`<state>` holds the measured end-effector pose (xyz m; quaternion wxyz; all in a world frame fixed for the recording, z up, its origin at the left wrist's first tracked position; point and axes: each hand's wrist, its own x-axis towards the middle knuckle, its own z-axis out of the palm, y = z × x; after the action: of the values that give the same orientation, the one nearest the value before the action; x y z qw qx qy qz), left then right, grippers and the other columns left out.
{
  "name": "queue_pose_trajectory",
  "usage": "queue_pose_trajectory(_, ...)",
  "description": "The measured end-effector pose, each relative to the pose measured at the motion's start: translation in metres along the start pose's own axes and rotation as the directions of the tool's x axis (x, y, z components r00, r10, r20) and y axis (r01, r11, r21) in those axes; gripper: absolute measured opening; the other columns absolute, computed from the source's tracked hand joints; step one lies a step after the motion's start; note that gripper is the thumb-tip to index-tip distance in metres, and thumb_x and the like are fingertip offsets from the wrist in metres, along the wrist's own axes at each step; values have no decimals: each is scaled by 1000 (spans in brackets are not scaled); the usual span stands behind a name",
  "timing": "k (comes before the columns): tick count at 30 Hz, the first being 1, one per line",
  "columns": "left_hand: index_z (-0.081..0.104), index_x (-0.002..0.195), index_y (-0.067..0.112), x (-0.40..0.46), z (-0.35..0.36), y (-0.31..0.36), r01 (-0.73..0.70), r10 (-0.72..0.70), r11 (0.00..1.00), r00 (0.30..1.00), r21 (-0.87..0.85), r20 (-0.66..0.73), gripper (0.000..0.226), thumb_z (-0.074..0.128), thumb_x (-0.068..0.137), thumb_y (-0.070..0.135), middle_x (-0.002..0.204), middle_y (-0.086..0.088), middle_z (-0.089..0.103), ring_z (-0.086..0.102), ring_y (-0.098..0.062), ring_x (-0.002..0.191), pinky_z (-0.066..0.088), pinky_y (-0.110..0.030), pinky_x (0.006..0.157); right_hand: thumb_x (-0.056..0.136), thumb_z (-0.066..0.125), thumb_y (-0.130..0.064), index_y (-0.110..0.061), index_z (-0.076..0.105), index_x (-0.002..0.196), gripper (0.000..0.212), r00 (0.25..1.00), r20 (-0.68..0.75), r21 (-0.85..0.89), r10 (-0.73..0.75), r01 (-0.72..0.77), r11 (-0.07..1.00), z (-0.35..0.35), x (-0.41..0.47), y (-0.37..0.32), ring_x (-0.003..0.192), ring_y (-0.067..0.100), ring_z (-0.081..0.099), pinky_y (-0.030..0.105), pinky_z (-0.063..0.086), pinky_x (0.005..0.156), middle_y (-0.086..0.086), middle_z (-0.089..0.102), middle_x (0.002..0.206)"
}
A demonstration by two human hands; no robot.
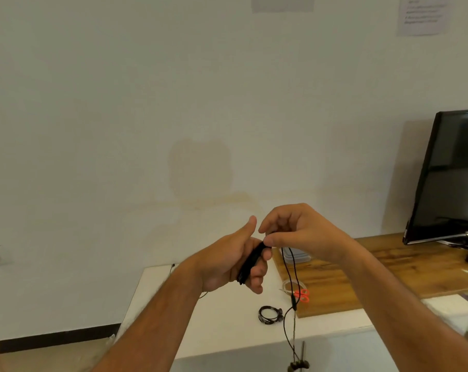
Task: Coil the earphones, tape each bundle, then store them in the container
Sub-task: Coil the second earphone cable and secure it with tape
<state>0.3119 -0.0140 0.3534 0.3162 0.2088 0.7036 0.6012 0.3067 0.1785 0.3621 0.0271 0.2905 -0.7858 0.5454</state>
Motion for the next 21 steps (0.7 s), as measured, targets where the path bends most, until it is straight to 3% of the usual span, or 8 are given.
queue_pose_trajectory(4, 47, 76, 16, -4, 3, 4, -27, 27, 999, 999, -20, 26, 50, 24, 102, 52, 58, 2, 34, 39, -13, 48, 50, -28, 61, 77, 73, -3, -1, 70, 86, 10, 997, -66, 160, -47, 57, 985, 3, 2, 11, 71, 28, 62, 31, 53, 68, 21, 67, 75)
queue_pose_trajectory(10, 48, 74, 15, -4, 4, 10, -144, 144, 979, 989, -145, -5, 40, 28, 105, 33, 56, 2, 34, 39, -14, 47, 50, -31, 62, 82, 70, -12, -12, 73, 86, 5, 990, -138, 438, -22, 81, 896, 13, 3, 30, 73, 25, 67, 34, 57, 69, 13, 70, 79)
queue_pose_trajectory(12, 47, 74, 15, -3, 4, 13, -191, 190, 963, 981, -192, -22, 39, 27, 104, 31, 55, 2, 34, 38, -13, 46, 50, -31, 60, 81, 76, -25, -9, 71, 92, 20, 992, -127, 496, 2, 62, 866, 21, 3, 39, 74, 31, 65, 44, 55, 71, 20, 69, 84)
queue_pose_trajectory(14, 49, 74, 14, -1, 4, 15, -241, 234, 941, 970, -235, -59, 39, 29, 102, 32, 54, 1, 35, 40, -14, 46, 50, -31, 60, 88, 70, -22, -1, 65, 98, 24, 990, -135, 552, 28, 51, 832, 33, 2, 45, 71, 32, 65, 43, 53, 68, 27, 66, 87)
queue_pose_trajectory(17, 54, 77, 12, 2, 2, 18, -321, 289, 903, 946, -287, -148, 41, 30, 102, 34, 56, -2, 41, 47, -19, 50, 49, -33, 63, 94, 57, -9, 0, 64, 95, 12, 980, -178, 563, 93, 24, 826, 49, -4, 50, 63, 23, 64, 37, 53, 66, 12, 68, 76)
queue_pose_trajectory(21, 60, 93, 10, 4, -1, 16, -413, 362, 882, 902, -226, -235, 48, 24, 105, 39, 65, -5, 58, 61, -24, 68, 52, -35, 75, 95, 55, -7, -2, 66, 99, 13, 966, -182, 505, 183, -68, 860, 73, -16, 54, 66, 27, 67, 39, 55, 68, 16, 68, 77)
